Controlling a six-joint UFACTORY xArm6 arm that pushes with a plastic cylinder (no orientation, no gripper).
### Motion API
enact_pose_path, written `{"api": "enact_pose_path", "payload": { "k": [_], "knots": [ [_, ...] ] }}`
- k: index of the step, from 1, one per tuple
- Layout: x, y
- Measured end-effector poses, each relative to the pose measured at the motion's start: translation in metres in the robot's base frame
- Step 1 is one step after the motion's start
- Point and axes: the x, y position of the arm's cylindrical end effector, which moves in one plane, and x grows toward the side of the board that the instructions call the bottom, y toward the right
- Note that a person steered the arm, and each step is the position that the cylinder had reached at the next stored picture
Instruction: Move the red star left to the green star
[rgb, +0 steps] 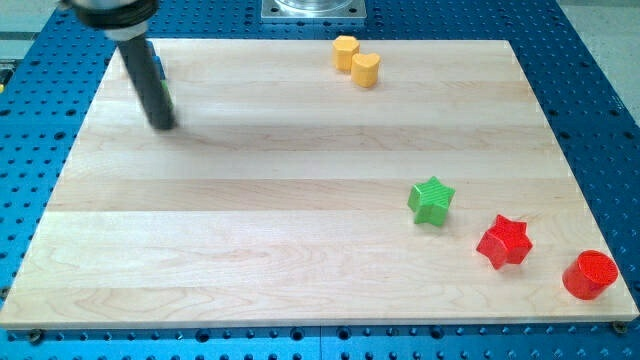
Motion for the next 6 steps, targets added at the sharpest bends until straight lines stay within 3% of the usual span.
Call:
{"api": "enact_pose_path", "payload": {
  "k": [1, 2, 3, 4, 6],
  "knots": [
    [-0.038, 0.002],
    [0.001, 0.043],
    [0.054, 0.136],
    [0.111, 0.272],
    [0.153, 0.493]
  ]
}}
